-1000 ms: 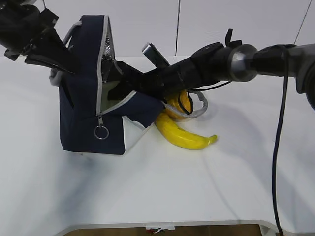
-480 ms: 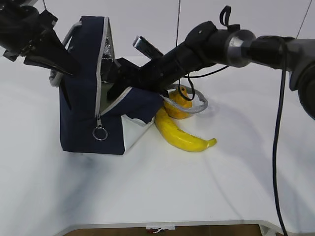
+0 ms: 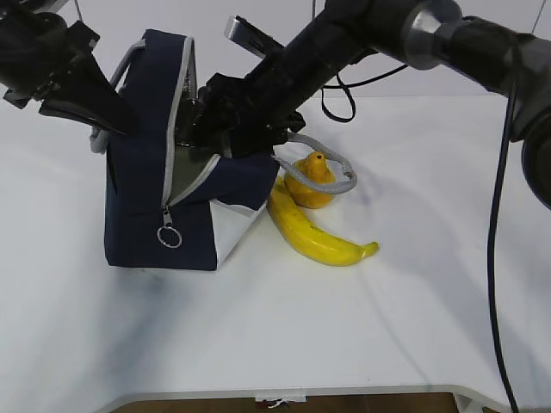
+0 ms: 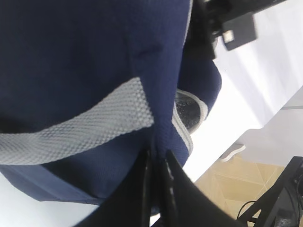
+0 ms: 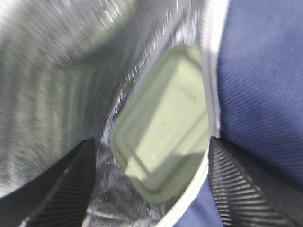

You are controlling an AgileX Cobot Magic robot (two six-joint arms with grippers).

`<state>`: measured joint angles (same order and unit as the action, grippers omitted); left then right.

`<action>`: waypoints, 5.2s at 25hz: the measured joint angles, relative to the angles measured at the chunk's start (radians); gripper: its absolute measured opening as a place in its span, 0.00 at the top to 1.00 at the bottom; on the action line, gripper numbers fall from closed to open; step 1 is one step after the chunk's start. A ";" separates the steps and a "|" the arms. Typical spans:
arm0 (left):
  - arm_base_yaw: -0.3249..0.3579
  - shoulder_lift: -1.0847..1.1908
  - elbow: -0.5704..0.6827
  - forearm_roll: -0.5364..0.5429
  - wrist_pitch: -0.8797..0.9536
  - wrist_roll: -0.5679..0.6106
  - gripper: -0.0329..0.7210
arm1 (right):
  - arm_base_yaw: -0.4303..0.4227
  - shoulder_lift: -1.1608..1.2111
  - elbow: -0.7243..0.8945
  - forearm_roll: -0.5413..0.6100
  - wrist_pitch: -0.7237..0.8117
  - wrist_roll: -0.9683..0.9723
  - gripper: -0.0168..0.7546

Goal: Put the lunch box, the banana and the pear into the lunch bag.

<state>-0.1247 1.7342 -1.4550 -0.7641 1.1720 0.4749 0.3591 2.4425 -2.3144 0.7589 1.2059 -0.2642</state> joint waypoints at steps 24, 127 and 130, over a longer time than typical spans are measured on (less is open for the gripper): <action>0.000 0.000 0.000 0.045 0.022 0.000 0.96 | 0.000 -0.107 -0.117 -0.178 0.036 0.107 0.23; 0.000 0.000 -0.002 0.120 -0.015 0.002 0.96 | 0.060 -0.233 0.573 -0.545 -0.005 0.062 0.59; 0.000 0.000 -0.002 0.120 -0.015 0.002 0.96 | 0.060 -0.255 0.573 -0.545 0.007 0.074 0.59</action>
<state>-0.1247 1.7342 -1.4573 -0.6439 1.1574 0.4768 0.4193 2.1874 -1.7417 0.2135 1.2127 -0.1901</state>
